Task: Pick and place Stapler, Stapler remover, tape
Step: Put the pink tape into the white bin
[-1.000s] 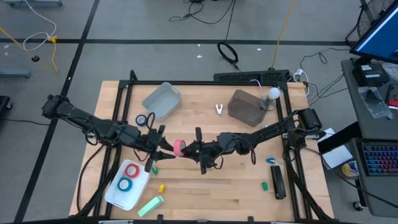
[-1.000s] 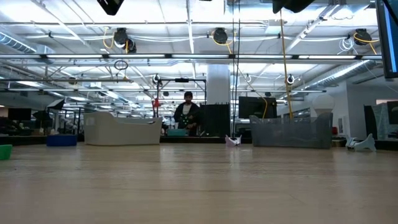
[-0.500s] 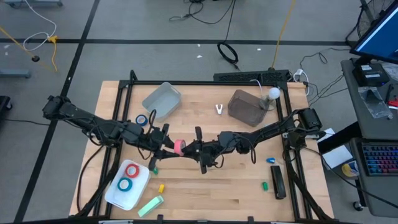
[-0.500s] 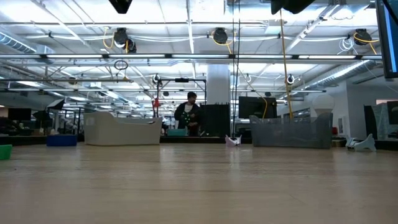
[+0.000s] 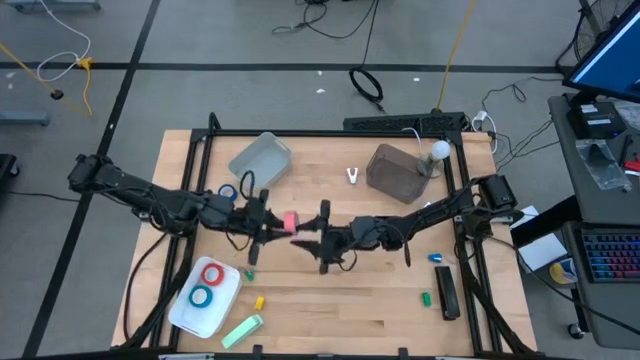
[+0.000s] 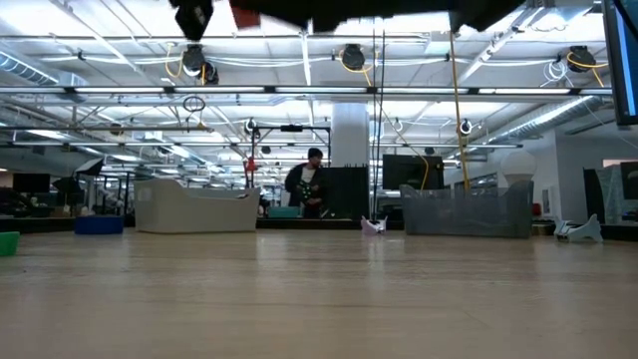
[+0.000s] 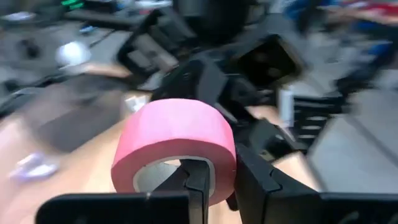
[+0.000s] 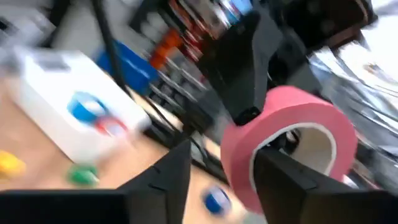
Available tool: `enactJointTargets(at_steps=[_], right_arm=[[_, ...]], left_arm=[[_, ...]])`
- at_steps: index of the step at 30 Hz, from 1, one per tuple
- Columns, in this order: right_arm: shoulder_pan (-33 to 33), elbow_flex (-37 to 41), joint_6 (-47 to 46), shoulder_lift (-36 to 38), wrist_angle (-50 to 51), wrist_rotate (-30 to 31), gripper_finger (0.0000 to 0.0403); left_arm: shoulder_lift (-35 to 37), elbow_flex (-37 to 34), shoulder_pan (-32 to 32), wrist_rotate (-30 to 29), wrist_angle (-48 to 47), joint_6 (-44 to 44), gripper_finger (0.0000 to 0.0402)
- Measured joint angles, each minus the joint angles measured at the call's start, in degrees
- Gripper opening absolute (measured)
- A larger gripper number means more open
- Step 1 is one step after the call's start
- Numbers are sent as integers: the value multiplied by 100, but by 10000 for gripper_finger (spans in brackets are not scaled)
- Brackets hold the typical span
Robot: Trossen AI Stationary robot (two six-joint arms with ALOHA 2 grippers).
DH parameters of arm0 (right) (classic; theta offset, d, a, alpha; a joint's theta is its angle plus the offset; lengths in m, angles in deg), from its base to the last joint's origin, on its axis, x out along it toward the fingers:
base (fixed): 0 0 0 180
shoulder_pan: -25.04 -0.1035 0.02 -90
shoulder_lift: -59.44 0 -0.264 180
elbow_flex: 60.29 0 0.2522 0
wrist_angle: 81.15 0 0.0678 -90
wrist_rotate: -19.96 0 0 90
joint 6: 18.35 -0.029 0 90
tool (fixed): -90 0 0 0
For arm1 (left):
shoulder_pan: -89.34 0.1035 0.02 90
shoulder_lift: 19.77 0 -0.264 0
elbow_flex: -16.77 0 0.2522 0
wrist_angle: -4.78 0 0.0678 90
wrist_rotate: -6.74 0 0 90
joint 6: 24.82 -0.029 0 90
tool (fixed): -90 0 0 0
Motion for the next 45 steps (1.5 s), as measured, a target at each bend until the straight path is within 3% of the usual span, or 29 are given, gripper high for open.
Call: enactJointTargets(at_steps=[8, 15, 19, 31, 37, 45], right_arm=[[-292, 348, 287, 46, 21, 1252, 204], [-339, 672, 435, 46, 10, 2258, 214], [-333, 787, 453, 48, -5, 2684, 212], [-126, 928, 452, 55, -306, 2686, 211], [-34, 928, 444, 57, -366, 2675, 210], [-31, 928, 449, 61, -525, 2653, 210]], left_arm=[[335, 17, -52, -790, -1645, 749, 36], [338, 9, -171, -808, -3250, 2459, 36], [340, 9, -367, -490, -3964, 3700, 36], [270, 11, -1495, 1640, -4987, 6935, 36], [268, 9, -2175, 1776, -5101, 7875, 36], [316, 44, -2371, 1245, -5612, 7840, 36]])
